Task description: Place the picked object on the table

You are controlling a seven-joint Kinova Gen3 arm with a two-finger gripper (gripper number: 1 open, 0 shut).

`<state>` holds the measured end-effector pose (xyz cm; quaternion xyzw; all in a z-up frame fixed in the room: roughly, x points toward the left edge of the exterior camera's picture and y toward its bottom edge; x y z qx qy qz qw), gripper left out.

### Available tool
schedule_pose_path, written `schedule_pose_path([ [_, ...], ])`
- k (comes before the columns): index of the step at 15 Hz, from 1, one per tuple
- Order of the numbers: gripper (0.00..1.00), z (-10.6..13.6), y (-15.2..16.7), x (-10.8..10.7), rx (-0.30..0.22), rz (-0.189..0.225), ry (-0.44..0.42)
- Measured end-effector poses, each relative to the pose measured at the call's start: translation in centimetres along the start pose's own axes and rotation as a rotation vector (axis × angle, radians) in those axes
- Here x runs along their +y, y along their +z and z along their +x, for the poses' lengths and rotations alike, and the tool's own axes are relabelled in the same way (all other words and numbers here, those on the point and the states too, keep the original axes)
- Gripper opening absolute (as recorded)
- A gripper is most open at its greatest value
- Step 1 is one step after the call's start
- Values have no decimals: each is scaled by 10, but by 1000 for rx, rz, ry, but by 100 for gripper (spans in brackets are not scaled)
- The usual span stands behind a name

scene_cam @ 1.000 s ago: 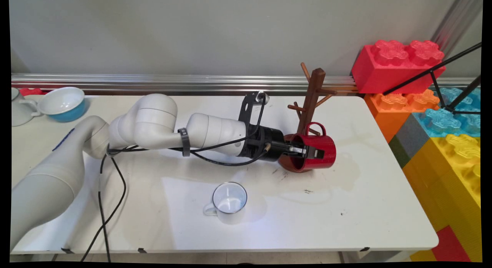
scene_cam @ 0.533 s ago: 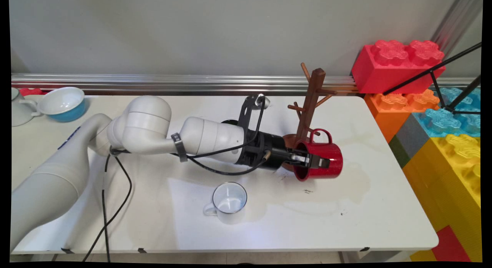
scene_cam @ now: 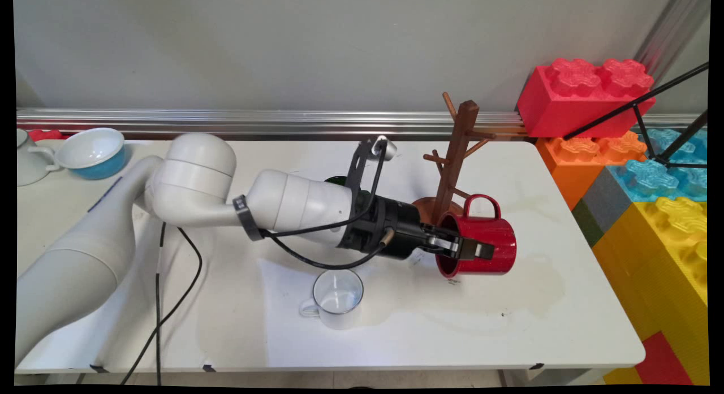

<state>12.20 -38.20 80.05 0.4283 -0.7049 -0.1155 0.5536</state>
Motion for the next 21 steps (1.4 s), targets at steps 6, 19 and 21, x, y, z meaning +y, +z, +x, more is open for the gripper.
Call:
schedule_pose_path([
  [6,0,24,-30,8,-53,48,117],
  [19,0,76,-87,41,-275,195,358],
  [21,0,82,-95,46,-313,224,391],
])
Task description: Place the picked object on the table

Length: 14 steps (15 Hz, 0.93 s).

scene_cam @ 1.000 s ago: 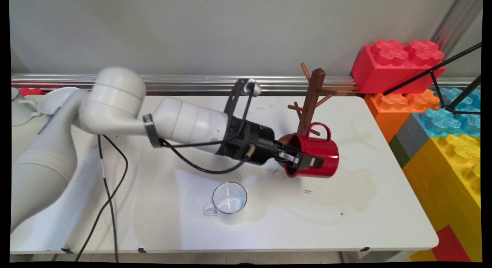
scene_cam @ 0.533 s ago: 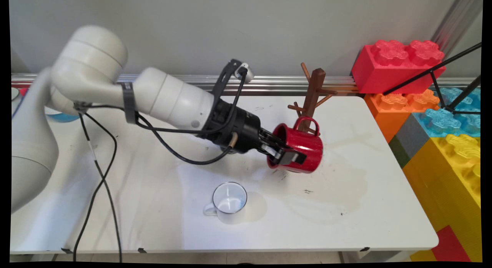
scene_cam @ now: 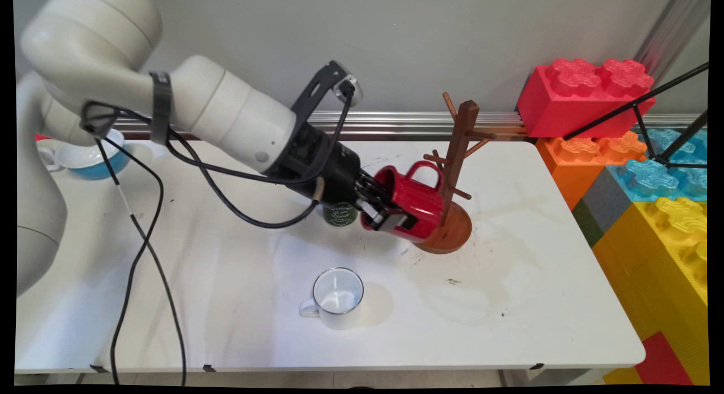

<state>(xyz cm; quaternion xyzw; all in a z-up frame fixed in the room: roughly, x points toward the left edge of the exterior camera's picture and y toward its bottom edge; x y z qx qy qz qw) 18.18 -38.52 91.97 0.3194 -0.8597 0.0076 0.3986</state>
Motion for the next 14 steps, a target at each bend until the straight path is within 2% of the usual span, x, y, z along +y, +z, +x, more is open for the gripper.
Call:
schedule_pose_path([
  [5,0,15,-23,3,-137,77,97],
  [10,0,28,-31,0,-223,139,161],
  [14,0,34,-25,-1,-303,179,229],
])
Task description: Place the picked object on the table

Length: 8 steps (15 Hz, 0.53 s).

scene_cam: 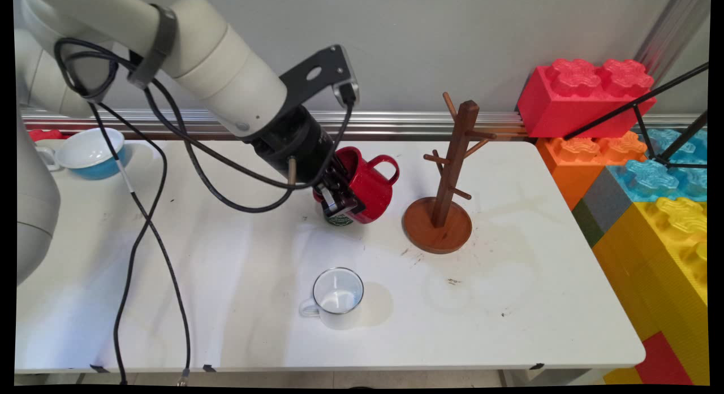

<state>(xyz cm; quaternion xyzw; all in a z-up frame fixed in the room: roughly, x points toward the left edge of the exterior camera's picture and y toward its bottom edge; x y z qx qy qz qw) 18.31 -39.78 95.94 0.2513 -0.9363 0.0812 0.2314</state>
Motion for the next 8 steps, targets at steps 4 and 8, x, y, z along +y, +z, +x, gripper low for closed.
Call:
schedule_pose_path([
  [4,0,8,17,1,-75,38,56],
  [8,0,18,42,6,-136,62,83],
])
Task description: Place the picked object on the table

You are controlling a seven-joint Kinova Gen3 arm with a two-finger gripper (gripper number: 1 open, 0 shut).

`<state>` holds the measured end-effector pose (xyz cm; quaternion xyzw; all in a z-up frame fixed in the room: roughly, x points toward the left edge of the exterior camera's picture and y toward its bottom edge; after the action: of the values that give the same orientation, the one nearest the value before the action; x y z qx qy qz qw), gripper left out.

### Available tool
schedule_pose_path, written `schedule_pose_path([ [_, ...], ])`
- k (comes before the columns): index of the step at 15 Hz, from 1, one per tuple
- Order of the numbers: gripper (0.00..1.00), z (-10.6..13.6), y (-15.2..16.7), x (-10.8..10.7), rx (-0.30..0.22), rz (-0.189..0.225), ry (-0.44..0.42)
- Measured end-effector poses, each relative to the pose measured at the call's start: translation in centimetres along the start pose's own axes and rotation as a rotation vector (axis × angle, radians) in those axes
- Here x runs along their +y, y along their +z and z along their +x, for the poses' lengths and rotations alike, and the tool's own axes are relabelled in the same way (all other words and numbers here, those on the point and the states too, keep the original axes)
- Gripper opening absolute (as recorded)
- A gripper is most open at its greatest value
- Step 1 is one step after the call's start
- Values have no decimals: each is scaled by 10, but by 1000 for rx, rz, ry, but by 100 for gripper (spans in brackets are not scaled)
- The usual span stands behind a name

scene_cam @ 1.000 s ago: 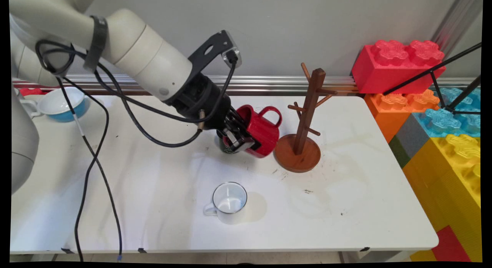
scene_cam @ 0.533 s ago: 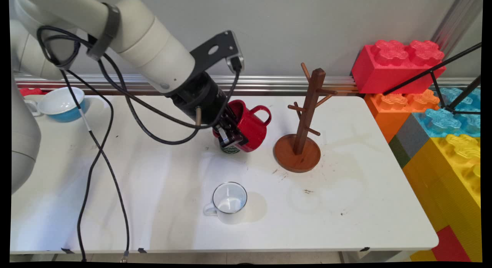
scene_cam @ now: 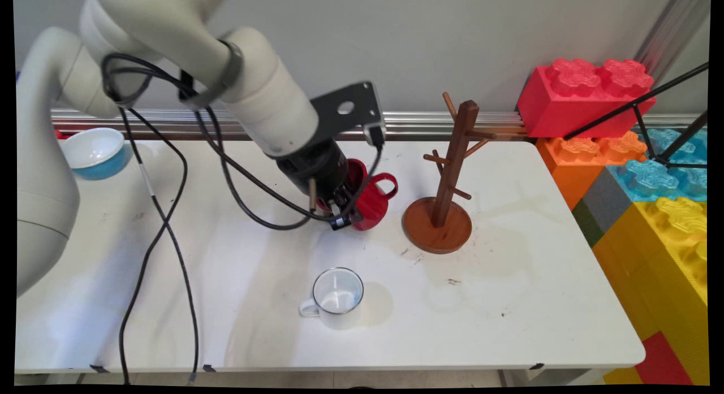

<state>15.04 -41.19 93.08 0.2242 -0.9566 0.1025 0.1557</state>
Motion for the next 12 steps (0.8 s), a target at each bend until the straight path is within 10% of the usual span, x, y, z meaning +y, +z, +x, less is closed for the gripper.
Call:
schedule_pose_path([
  [12,0,31,73,15,-133,1,42],
])
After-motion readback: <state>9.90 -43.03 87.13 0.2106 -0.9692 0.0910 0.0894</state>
